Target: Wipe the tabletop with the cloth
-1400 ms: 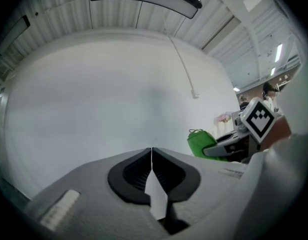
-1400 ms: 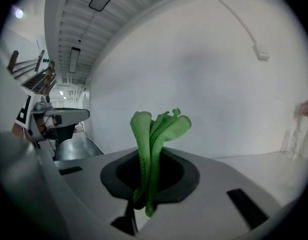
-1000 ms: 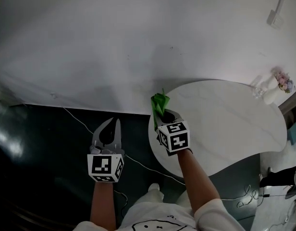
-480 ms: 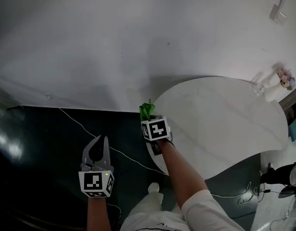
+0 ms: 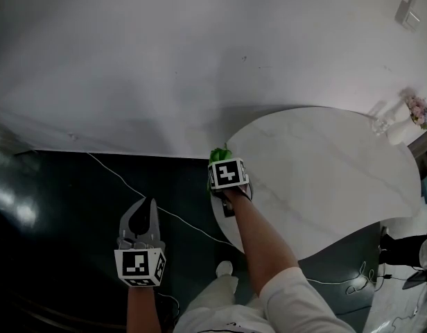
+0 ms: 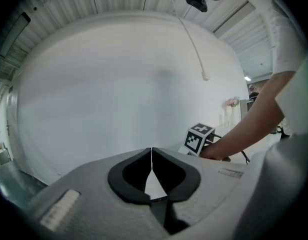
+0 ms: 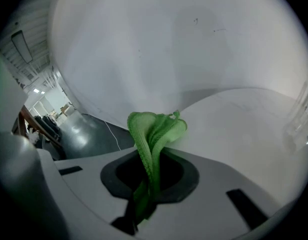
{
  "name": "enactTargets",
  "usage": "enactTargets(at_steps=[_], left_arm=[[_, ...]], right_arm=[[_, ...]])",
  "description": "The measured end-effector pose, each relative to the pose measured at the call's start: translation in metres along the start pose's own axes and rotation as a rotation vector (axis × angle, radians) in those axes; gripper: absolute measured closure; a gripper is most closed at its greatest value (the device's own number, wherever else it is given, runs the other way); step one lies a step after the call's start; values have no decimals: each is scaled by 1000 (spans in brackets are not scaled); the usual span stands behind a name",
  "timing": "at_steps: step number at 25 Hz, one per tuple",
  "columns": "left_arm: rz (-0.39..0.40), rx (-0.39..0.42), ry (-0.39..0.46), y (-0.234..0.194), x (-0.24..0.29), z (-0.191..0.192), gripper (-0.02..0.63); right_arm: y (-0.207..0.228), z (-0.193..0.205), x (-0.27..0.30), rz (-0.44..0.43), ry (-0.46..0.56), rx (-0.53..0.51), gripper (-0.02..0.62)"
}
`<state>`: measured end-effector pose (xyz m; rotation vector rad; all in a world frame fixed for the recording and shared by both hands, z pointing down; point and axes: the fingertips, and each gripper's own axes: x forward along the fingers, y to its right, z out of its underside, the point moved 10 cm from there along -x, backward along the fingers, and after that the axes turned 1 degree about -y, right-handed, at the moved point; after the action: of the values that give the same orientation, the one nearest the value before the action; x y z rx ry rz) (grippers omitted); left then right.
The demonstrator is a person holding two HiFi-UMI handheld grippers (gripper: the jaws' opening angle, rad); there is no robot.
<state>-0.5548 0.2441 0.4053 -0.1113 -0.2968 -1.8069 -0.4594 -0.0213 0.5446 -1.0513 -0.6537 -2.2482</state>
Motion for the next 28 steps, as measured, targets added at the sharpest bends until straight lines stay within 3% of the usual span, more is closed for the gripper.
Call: enactTargets(at_steps=[12,28], left_arm=[[-8,9,18,0,-5,-3,586],[72,34,51,24,7,-15,586]], right_arm=[[10,9,-8,89,-40,77,552],[51,29,-34,156,-25,147,552]])
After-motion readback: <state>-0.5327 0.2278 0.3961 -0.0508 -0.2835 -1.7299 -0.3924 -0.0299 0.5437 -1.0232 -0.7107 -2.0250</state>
